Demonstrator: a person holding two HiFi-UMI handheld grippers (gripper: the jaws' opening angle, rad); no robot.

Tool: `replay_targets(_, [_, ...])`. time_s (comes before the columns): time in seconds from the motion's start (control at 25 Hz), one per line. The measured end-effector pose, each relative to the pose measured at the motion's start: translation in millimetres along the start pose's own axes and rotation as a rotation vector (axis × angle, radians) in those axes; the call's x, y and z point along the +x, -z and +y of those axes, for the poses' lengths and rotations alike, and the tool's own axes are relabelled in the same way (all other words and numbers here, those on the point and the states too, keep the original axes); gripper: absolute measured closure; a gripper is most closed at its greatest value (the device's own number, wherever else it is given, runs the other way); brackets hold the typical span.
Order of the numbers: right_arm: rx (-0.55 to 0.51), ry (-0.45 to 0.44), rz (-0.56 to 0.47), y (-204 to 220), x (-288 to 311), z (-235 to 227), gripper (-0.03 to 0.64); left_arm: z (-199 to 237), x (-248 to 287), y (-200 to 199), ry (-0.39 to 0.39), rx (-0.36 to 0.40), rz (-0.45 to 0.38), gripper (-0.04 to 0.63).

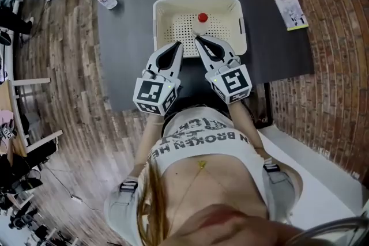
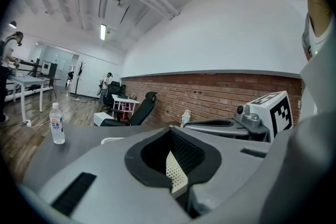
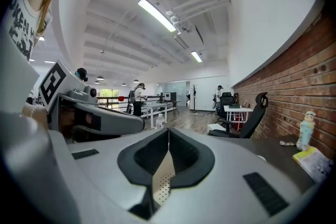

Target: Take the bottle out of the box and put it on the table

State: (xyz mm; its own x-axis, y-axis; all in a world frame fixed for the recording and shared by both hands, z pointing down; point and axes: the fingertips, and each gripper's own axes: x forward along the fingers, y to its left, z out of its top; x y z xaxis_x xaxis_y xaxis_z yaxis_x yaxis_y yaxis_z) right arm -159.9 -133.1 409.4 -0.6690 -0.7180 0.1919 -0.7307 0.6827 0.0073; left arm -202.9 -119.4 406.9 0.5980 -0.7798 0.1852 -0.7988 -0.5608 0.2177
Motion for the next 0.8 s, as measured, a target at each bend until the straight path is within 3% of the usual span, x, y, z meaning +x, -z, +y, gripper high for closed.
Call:
replay_targets(0.2, [0.000, 0.028, 0.014, 5.5, 0.6, -8.9, 0.607, 0.0, 10.2, 3.6, 0.027, 0.008, 0.012, 0.595])
replay_targets(0.8, [0.008, 0.069, 0.068, 30.7, 23.6, -42.7, 0.607, 15.9, 22.6, 16.1, 0.007, -0.008, 0.058, 0.595])
